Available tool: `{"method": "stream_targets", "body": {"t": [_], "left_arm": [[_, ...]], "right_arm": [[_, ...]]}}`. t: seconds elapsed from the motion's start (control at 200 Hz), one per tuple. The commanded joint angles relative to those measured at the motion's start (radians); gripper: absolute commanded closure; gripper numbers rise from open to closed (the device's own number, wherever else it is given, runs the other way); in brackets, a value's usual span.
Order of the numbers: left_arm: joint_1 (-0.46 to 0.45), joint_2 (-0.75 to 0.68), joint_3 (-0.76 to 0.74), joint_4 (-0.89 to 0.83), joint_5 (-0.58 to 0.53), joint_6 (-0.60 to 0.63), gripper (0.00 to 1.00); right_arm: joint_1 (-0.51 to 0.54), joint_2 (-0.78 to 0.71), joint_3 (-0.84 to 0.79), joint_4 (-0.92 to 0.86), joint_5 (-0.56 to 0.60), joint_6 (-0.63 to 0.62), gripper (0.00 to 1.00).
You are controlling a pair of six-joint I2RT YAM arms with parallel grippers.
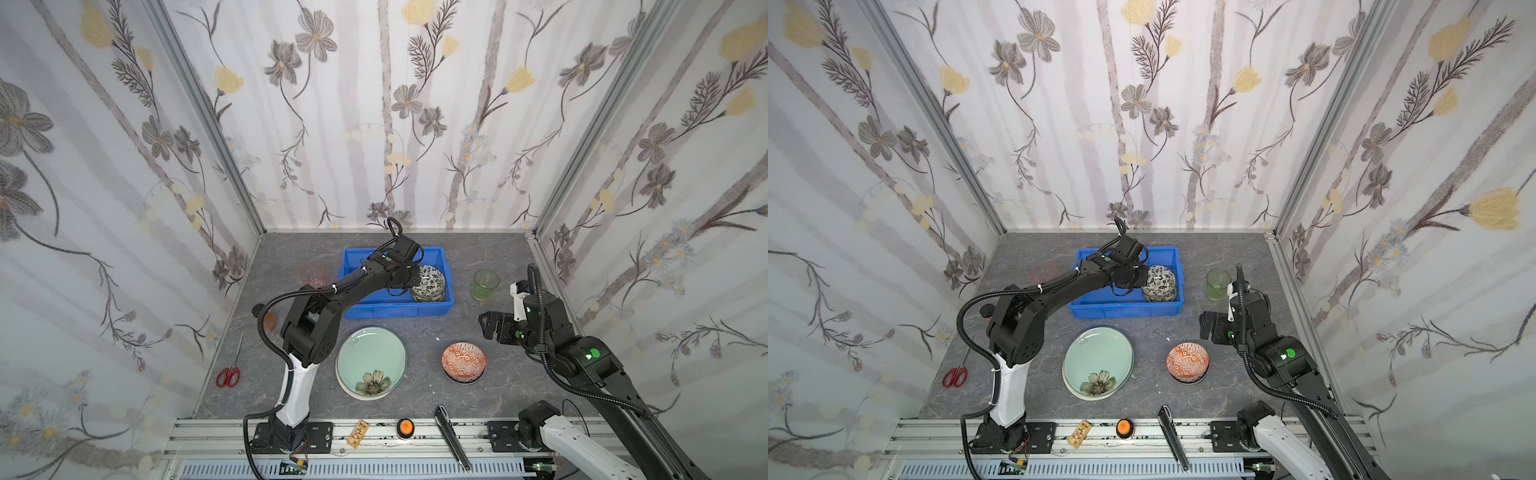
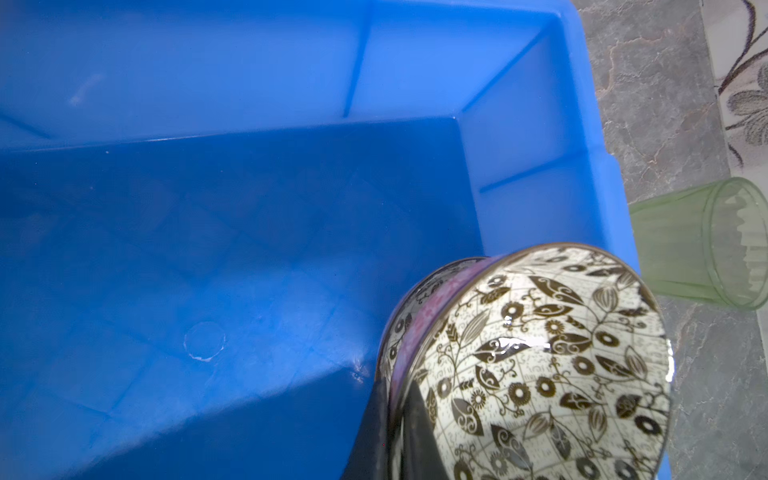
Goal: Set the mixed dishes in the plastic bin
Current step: 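Lower the leaf-pattern bowl into the blue bin and open the left gripper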
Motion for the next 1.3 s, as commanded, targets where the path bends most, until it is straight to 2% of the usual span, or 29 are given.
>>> {"method": "stream_targets", "body": {"t": [0.0,0.33,0.42,0.899,1.144,1.294], "left_arm": [[0.000,0.011,0.006,0.026,0.013,-0.016,1.00],[-0.002,0.024,0.005,0.025,0.025,-0.020,1.00],[-0.002,0.026,0.002,0.025,0.031,-0.019,0.95],[-0.009,0.031,0.000,0.026,0.037,-0.021,0.84],[-0.009,0.023,-0.002,0.025,0.039,-0.020,0.70],[-0.010,0.005,-0.010,0.025,0.033,-0.019,0.54]], "right_arm": [[-0.002,-0.003,-0.009,0.044,-0.006,-0.005,0.00],[-0.007,-0.014,-0.021,0.043,-0.018,-0.005,0.00],[-0.007,-0.014,-0.023,0.043,-0.022,-0.005,0.00],[-0.010,-0.008,-0.029,0.044,-0.037,-0.007,0.00],[-0.010,0.002,-0.022,0.044,-0.046,-0.010,0.00],[-0.010,0.020,-0.016,0.036,-0.060,-0.008,0.00]]}}
